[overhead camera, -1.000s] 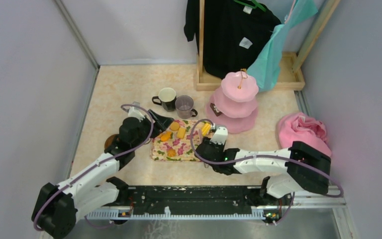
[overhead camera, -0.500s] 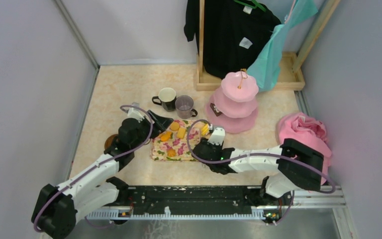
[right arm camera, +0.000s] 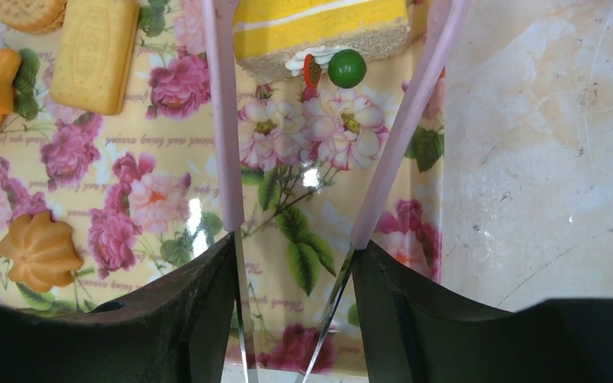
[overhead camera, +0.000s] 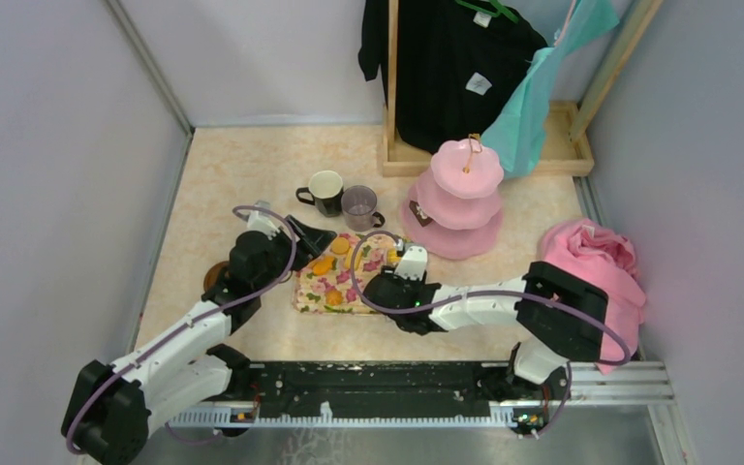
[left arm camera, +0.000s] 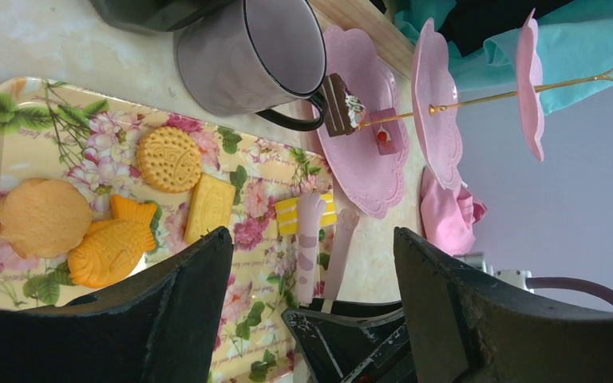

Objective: Serve the afternoon tea
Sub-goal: Pick up the desert from the tray.

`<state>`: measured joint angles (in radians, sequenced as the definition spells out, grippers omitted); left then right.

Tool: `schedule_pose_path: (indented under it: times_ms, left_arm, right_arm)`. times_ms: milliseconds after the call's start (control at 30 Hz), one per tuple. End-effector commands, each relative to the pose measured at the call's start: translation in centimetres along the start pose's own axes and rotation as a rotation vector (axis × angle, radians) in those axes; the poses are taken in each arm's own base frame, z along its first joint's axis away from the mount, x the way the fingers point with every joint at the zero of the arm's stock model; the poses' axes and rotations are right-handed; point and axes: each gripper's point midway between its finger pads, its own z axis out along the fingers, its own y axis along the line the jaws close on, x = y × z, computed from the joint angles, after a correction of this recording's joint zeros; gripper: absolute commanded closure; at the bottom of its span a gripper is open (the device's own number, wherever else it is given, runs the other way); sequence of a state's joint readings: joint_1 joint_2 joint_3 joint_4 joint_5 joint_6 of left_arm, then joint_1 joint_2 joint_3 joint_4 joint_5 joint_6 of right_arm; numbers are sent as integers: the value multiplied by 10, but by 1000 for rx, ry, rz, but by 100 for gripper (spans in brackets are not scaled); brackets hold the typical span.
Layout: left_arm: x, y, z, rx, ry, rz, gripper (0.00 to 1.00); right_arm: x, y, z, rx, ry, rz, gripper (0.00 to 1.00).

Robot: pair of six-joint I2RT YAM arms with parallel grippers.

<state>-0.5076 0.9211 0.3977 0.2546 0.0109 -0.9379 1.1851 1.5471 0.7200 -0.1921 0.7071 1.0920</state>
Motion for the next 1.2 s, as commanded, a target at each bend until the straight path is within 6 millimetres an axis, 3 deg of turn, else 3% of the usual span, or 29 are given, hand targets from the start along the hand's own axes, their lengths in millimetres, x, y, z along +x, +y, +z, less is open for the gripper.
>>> schedule_pose_path:
  times_ms: [0, 333, 633, 1000, 1167]
  left_arm:
    - [-4, -3, -2, 28, -15, 5, 20]
    - [-4, -4, -2, 32, -16, 0, 21]
    - [-8, -8, -1, 37, -19, -1, 21]
    - [-11, -13, 0, 43, -24, 0, 21]
    - [-10, -12, 1, 41, -20, 1, 21]
  right_arm:
    - [-12, 9, 1, 16, -52, 11, 48]
    - [-10, -4, -4, 22, -47, -12, 73]
    - [-24, 1, -29, -29, -62, -62, 100]
    - [-45, -2, -58, -86, -84, -56, 100]
    - [-49, -15, -66, -76, -85, -42, 100]
